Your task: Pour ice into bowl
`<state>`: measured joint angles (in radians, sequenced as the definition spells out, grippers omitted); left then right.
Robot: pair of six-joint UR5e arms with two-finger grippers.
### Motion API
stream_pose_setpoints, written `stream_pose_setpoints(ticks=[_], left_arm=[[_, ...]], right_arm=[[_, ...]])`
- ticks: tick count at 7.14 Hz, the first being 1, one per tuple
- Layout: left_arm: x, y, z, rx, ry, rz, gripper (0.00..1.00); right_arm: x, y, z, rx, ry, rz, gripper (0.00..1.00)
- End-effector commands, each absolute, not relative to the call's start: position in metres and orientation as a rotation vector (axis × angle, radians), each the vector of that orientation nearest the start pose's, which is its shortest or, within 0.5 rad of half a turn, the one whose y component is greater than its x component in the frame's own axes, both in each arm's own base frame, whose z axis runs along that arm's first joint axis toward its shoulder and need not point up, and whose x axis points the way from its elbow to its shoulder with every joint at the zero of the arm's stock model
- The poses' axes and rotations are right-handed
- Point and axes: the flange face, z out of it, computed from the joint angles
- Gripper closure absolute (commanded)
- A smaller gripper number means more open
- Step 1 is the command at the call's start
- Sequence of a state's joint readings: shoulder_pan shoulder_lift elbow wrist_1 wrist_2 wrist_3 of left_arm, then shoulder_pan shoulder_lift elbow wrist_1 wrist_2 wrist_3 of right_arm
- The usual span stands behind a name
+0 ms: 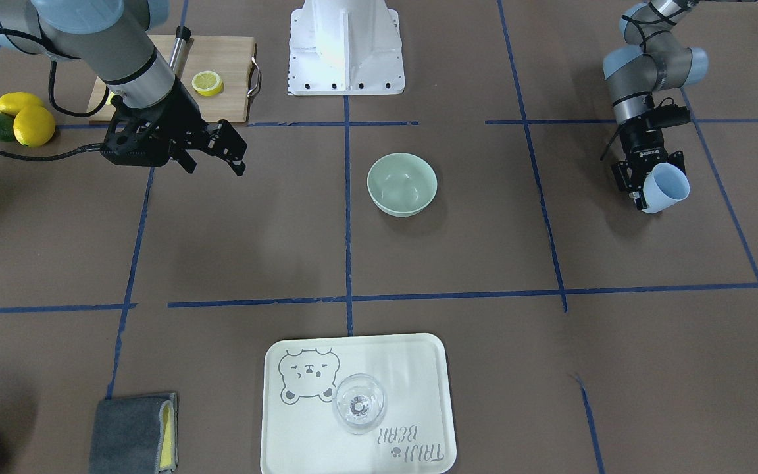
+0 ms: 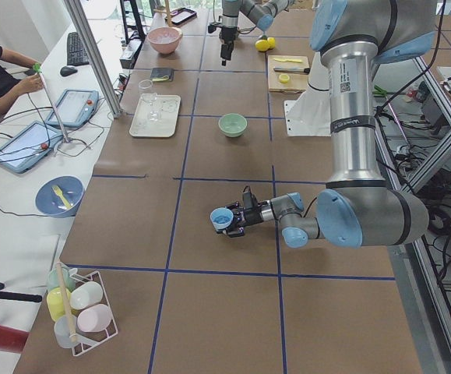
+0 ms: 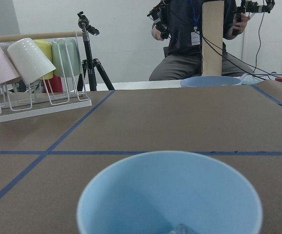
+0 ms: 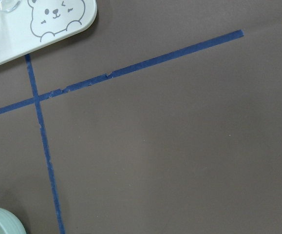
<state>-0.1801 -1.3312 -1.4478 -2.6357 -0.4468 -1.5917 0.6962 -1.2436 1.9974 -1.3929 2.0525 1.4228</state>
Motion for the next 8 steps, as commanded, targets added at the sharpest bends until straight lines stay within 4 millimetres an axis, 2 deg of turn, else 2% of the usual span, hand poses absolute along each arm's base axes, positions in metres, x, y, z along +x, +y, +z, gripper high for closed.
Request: stream_pose_setpoints(ticks=[1, 2, 3, 5, 7, 8], left_arm=[[0.313, -0.299, 0.665, 1.150, 0.548, -0.549, 1.00], [0.306, -0.311, 0.621, 1.220, 0.595, -0.475, 1.00], [0.312, -0.316, 0.588, 1.297, 0.649, -0.413, 1.00], [0.358, -0.327, 0.521, 1.337, 0.739, -0.418, 1.00], [0.356, -0.323, 0.449, 1.451, 0.666, -0.269, 1.00], [0.367, -0.323, 0.439, 1.453, 0.638, -0.239, 1.00]], right_arm=[[-0.368, -0.421, 0.268, -0.032, -1.019, 0.276, 0.00], [-0.367, -0.422, 0.267, -0.030, -1.020, 0.277, 0.00], [-0.366, -0.421, 0.265, -0.029, -1.025, 0.273, 0.00], [-0.353, -0.420, 0.260, -0.028, -1.044, 0.276, 0.00], [-0.346, -0.423, 0.263, -0.023, -1.040, 0.289, 0.00], [-0.345, -0.422, 0.267, -0.026, -1.035, 0.291, 0.00]])
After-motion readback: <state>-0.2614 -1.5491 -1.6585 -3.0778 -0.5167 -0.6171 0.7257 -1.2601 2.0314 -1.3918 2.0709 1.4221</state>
